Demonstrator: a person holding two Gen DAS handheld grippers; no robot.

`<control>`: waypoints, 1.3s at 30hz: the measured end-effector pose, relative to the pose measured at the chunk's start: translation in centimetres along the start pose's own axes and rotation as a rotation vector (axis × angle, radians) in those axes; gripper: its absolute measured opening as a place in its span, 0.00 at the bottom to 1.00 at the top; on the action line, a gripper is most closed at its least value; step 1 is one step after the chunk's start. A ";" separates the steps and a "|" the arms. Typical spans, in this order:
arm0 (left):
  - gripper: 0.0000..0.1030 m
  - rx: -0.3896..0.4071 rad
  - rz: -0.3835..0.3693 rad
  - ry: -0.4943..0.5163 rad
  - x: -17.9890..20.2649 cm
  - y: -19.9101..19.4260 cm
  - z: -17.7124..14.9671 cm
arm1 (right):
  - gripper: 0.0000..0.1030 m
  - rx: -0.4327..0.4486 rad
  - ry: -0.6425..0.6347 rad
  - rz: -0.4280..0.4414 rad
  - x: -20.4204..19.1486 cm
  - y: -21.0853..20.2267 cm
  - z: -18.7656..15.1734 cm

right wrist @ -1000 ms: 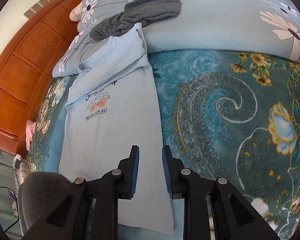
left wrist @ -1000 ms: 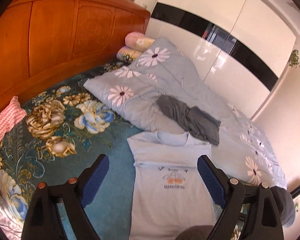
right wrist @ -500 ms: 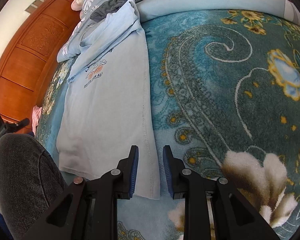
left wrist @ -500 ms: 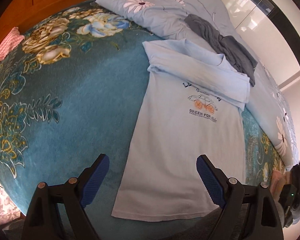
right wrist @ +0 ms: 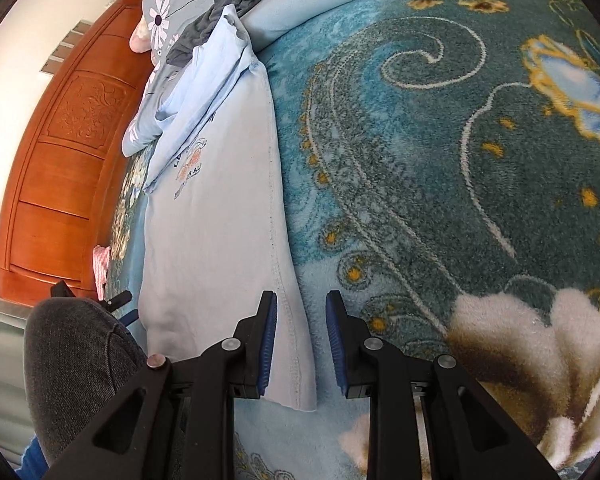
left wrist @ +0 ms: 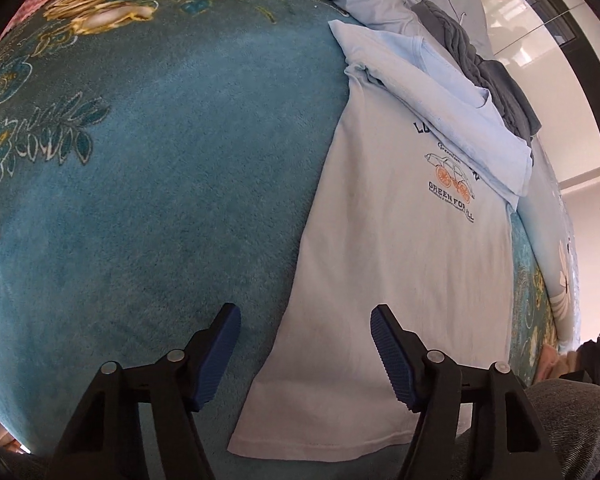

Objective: Fold clothes
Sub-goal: 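Move both grippers down to the sweatshirt hem, then close both grippers on the sweatshirt hem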

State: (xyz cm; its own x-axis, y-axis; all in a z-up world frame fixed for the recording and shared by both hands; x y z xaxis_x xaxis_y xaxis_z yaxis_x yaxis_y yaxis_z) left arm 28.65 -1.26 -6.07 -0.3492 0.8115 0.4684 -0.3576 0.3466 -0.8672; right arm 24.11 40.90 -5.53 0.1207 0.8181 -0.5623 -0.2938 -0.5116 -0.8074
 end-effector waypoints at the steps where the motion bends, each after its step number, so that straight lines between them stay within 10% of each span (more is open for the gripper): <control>1: 0.65 -0.011 0.002 0.005 0.0 0.3 -0.1 | 0.25 0.005 0.013 0.010 0.0 0.1 0.2; 19: 0.43 -0.081 -0.138 -0.080 -1.6 0.3 -1.2 | 0.25 -0.061 0.019 0.170 -1.5 2.3 0.0; 39: 0.17 -0.064 -0.125 -0.104 -2.0 -0.8 -2.1 | 0.17 -0.083 0.076 0.211 -1.2 2.9 -1.0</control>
Point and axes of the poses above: each gripper's, at about its wrist camera, not at the fingertips, and y roughly the way its jaws point, x to its right, z to its top, the point moved 5 cm from there along y, roughly the way its jaws point, and after that the axes turned 5 degrees about -z, right-handed, at the moved point
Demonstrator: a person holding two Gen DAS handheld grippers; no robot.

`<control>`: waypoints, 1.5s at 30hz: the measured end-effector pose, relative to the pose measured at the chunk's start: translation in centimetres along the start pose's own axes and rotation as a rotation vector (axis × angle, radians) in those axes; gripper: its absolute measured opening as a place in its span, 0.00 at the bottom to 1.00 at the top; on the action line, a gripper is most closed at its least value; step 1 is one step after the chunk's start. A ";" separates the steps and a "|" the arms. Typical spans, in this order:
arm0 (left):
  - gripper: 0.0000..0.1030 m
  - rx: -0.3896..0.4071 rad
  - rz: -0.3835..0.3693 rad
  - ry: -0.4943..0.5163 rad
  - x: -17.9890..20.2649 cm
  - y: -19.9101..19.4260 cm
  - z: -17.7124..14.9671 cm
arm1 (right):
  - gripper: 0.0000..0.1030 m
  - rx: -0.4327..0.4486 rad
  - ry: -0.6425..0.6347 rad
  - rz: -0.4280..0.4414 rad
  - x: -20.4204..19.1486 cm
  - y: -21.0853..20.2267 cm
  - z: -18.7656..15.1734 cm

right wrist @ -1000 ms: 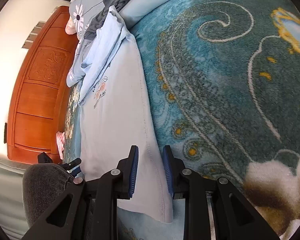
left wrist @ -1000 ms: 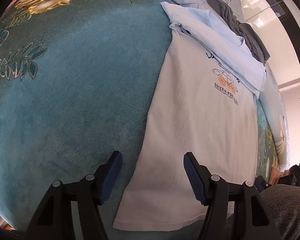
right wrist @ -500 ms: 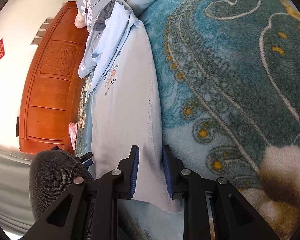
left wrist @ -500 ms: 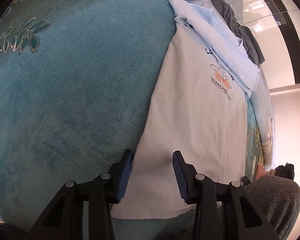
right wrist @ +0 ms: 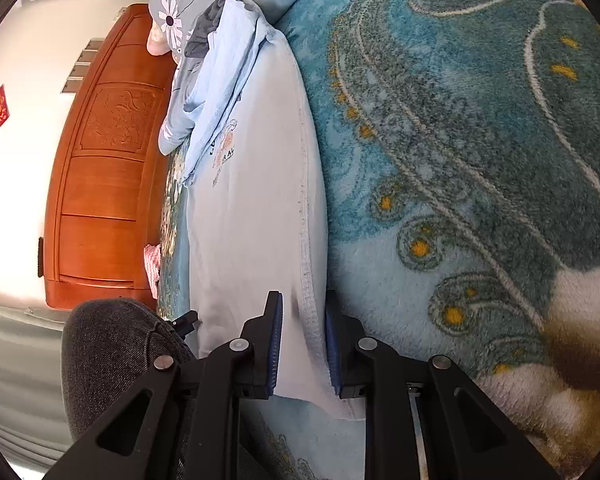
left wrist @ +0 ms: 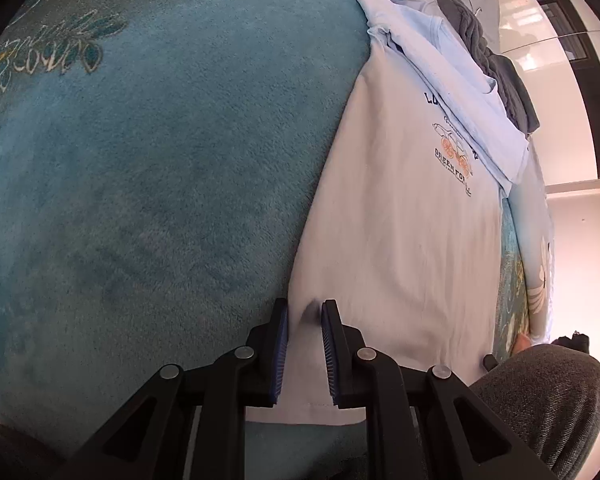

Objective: Fold clothes
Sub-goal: 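Close both grippers on the sweatshirt hem, then fold the hem up over the body toward the collar with both grippers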

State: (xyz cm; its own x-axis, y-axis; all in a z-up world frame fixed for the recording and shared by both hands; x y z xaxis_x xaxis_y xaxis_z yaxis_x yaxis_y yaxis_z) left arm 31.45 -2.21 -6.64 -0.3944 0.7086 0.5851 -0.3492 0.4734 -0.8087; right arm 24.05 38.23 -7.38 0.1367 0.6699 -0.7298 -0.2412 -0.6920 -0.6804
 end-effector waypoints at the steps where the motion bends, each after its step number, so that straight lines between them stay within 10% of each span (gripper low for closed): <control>1: 0.12 0.017 -0.007 0.001 0.1 -0.4 0.2 | 0.10 0.001 0.002 -0.008 0.0 0.0 0.1; 21: 0.02 0.283 -0.097 0.054 6.5 -7.3 6.7 | 0.03 0.197 -0.037 0.241 -6.4 -4.7 7.7; 29: 0.02 0.136 -0.002 -0.036 7.4 -3.5 11.6 | 0.03 0.177 0.026 0.142 -5.7 -3.4 10.6; 45: 0.02 -0.009 -0.093 -0.093 3.6 4.4 16.8 | 0.04 0.113 0.161 -0.205 -4.8 2.8 16.4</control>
Point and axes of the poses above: each gripper's, at about its wrist camera, not at the fingertips, and y roughly the way its jaws point, x to its right, z to its top, the point moved 5 cm from there along y, roughly the way its jaws point, and after that the axes turned 5 degrees about -z, right-handed, at the moved point
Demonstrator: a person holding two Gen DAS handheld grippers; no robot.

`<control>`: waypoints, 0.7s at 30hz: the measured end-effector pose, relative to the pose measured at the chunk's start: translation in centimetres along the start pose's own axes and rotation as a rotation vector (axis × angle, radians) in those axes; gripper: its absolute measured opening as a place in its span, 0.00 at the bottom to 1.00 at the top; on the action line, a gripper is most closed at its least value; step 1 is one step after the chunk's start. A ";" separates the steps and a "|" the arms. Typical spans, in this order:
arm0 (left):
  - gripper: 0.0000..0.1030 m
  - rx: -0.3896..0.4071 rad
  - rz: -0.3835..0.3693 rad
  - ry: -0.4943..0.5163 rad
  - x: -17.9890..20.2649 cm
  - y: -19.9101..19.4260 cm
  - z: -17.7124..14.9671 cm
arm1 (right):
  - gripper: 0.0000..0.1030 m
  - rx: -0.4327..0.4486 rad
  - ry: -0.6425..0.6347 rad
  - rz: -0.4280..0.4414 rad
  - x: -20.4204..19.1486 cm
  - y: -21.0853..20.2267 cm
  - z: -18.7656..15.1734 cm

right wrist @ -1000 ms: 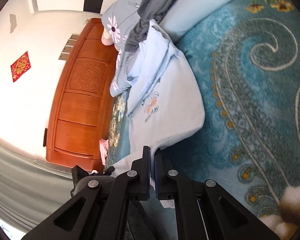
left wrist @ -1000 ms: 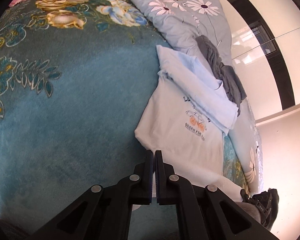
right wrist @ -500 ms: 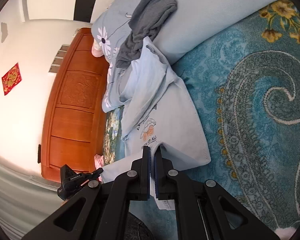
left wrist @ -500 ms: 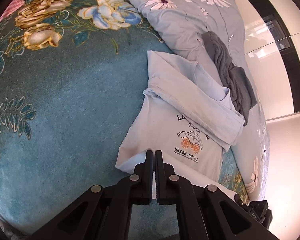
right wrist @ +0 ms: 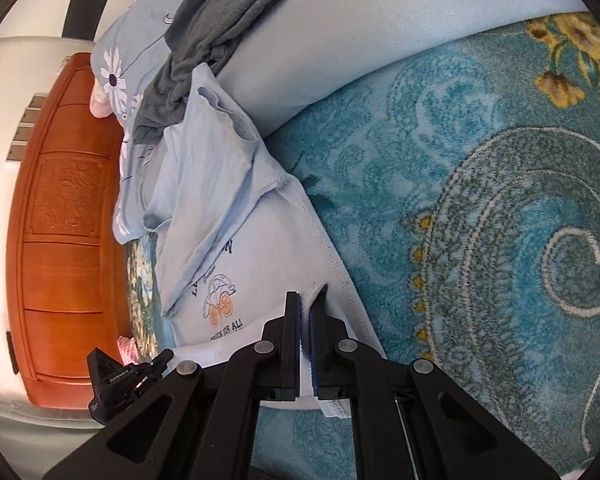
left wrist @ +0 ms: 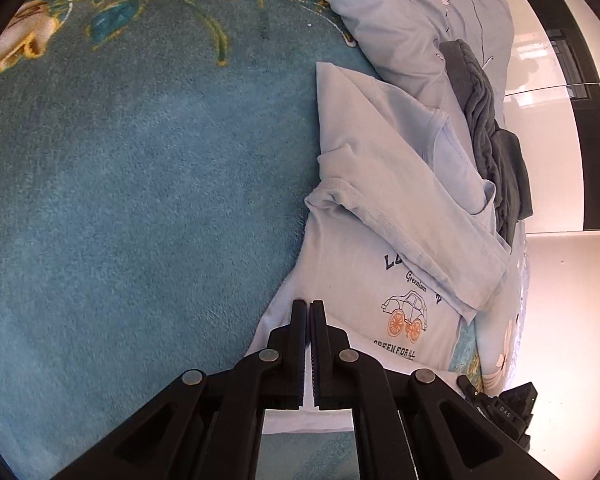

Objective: Fold clothes
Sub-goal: 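Fold the hem up over the body toward the collar with both grippers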

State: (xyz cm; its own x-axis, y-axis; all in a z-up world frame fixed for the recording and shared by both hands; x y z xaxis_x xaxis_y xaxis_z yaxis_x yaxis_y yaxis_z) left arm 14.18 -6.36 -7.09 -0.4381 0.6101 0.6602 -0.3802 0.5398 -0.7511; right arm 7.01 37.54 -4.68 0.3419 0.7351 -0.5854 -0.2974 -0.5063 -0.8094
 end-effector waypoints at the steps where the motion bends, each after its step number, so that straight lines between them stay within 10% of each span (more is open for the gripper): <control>1: 0.03 -0.007 -0.014 -0.003 -0.1 0.0 -0.2 | 0.05 -0.005 0.001 -0.018 0.0 0.3 0.1; 11: 0.33 -0.083 -0.147 -0.034 -1.1 -0.1 -2.0 | 0.05 -0.045 -0.057 -0.054 0.3 -0.3 -0.1; 21: 0.42 -0.187 -0.058 -0.002 -1.3 -0.3 -3.4 | 0.15 -0.034 -0.092 -0.053 1.1 -1.9 -1.6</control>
Point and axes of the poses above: each gripper's, at about its wrist camera, not at the fingertips, and y roughly the way its jaws point, x to its right, z to its top, the point moved 5 cm from there along y, roughly the way its jaws point, and after that the axes turned 5 degrees about -z, right-handed, at the moved point
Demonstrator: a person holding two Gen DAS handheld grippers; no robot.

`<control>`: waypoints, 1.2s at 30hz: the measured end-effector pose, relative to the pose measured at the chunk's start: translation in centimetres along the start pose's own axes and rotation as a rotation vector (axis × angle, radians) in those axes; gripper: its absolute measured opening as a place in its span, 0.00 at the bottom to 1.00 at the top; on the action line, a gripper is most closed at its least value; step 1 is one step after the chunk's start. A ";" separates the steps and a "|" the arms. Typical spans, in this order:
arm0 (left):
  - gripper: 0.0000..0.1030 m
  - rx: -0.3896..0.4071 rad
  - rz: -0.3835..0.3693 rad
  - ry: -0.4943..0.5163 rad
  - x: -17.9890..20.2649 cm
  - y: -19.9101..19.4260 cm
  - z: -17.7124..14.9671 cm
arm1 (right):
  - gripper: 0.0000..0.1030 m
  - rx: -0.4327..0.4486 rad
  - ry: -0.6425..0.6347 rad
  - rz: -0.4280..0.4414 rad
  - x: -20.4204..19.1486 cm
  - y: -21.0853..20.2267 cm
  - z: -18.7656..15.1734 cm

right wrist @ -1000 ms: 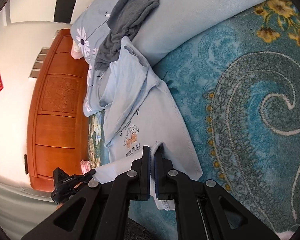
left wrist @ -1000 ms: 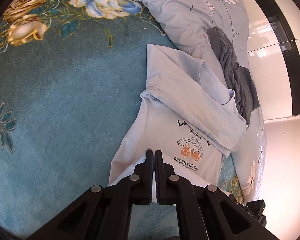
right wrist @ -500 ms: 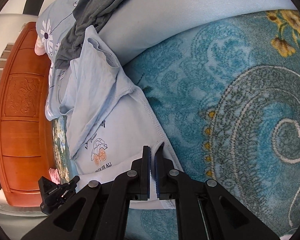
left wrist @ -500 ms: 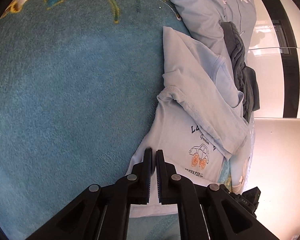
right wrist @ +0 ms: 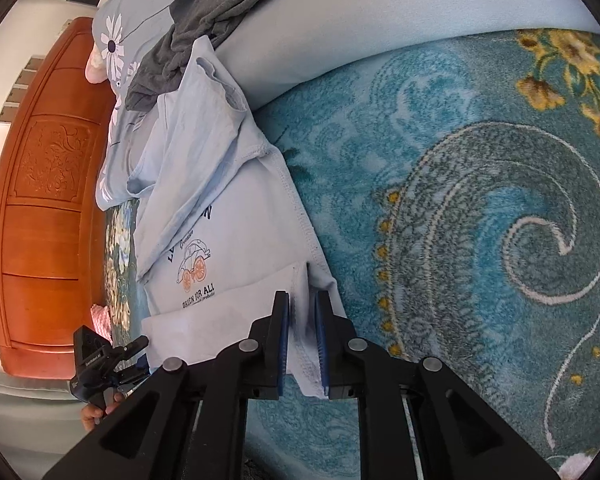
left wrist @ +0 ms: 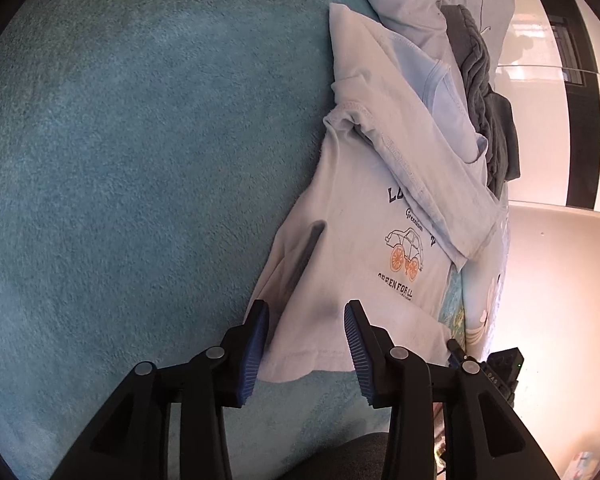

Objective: Fold clothes
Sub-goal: 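Fold the hem up over the body toward the collar with both grippers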

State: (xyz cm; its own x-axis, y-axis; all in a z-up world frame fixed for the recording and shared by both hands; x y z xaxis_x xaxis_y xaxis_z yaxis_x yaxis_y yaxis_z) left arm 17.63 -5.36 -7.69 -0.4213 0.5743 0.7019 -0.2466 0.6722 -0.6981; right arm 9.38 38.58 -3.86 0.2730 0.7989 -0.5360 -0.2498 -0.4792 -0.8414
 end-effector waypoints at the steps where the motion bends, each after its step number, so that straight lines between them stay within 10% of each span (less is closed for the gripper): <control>1: 0.42 -0.013 0.012 0.009 0.1 0.1 -0.2 | 0.19 0.009 0.014 0.013 0.2 -0.2 0.0; 16: 0.38 -0.056 0.077 0.034 -0.1 0.3 -1.1 | 0.21 -0.044 0.073 0.070 2.2 0.4 -2.8; 20: 0.14 -0.066 0.072 0.030 -0.2 0.6 -1.1 | 0.22 -0.054 0.075 0.085 2.2 0.3 -3.0; 24: 0.06 -0.025 0.007 0.011 -0.2 -0.2 -0.8 | 0.04 -0.050 0.030 0.136 0.8 -0.6 -3.2; 36: 0.05 0.121 -0.284 -0.026 3.7 -5.6 6.4 | 0.04 0.128 0.030 0.371 -6.8 -4.6 5.8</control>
State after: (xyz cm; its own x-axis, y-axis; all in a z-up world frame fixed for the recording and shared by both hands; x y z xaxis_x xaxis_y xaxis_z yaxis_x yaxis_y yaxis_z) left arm 11.88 -9.99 -2.07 -0.3424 0.3581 0.8687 -0.4592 0.7428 -0.4872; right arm 3.34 37.48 4.08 0.1691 0.5682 -0.8053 -0.4503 -0.6823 -0.5759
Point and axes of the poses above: each gripper's, at about its wrist camera, not at the fingertips, and y roughly the way its jaws point, x to its right, z to its top, the point moved 5 cm from there along y, roughly the way its jaws point, and after that the axes turned 5 degrees about -z, right-handed, at the moved point
